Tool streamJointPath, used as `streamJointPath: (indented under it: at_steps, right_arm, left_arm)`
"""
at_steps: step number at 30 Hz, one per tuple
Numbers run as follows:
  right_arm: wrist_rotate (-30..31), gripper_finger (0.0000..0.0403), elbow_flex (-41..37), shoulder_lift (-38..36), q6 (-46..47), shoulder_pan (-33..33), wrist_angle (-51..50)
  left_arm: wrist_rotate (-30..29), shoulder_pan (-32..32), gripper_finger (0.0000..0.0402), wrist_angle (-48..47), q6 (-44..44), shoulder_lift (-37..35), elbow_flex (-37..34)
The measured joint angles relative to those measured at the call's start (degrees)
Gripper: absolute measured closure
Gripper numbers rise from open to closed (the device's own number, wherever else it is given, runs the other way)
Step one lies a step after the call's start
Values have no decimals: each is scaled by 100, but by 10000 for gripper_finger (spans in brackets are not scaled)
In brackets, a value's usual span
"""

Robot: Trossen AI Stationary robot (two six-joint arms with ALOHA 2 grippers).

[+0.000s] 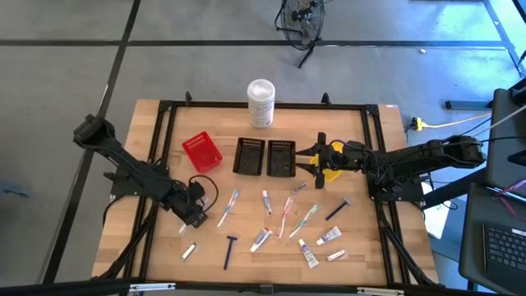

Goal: Pick & Place Travel size toiletries
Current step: Put the blue toothbrush into the red bin

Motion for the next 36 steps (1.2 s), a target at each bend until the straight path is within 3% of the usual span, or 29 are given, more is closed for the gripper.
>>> streamJointPath:
  at_steps: [12, 19, 28, 36]
  right_arm:
    - [-28, 214, 0, 0, 11, 0, -2]
    - [-46, 215, 0, 0, 9, 0, -7]
    - [-46, 224, 0, 0, 9, 0, -9]
    - [-46, 213, -2, 0, 9, 0, -11]
  left_arm:
    - [-164, -207, 257, -33, -59, 702, -2]
    - [-418, -201, 312, -5, -140, 718, -22]
    - [-1637, -297, 381, 682, -731, 751, -59]
    - [-2936, -323, 385, 1384, -174, 744, 156]
